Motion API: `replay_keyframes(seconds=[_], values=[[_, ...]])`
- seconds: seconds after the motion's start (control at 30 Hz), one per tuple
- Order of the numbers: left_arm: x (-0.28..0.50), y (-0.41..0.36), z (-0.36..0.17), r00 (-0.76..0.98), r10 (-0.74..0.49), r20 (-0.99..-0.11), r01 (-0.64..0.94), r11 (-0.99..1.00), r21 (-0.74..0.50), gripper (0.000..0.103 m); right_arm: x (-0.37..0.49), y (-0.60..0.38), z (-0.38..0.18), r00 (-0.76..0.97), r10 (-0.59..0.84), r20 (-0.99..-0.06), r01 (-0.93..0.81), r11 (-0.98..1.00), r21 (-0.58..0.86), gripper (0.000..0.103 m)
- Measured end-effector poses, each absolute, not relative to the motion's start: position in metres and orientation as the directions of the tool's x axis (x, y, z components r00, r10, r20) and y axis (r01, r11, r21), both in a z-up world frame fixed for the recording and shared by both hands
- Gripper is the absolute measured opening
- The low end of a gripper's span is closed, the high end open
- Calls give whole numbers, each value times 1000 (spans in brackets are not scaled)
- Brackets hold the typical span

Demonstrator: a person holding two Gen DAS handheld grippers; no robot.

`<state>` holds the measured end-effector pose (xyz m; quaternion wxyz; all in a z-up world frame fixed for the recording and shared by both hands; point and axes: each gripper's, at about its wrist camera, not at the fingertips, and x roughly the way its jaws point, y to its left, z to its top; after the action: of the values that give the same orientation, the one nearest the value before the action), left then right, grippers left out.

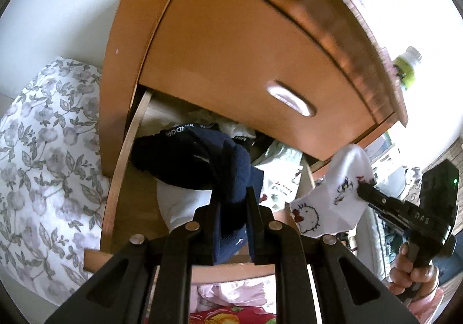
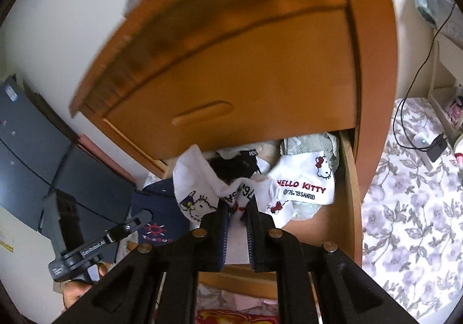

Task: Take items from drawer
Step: 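Lift the navy cap and Hello Kitty sock out of the drawer with both tools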

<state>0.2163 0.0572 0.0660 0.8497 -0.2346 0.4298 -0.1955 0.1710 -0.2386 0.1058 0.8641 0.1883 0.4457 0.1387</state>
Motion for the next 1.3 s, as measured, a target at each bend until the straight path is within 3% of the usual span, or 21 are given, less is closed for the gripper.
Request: replay_keyframes(seconds=[0.67, 0.87, 1.3], values=[[126, 78, 149, 671, -566, -479, 205, 763, -613, 14, 71, -256, 174, 691, 410, -595, -127, 879, 459, 12], [104, 73, 156, 664, -563, -491, 212, 773, -599, 14, 50, -257, 170, 681, 417, -603, -124, 876, 466, 12], [82, 50, 123, 579, -545, -607, 188, 813, -551, 14, 28, -239, 127, 598, 379, -707, -105, 911, 399, 12]])
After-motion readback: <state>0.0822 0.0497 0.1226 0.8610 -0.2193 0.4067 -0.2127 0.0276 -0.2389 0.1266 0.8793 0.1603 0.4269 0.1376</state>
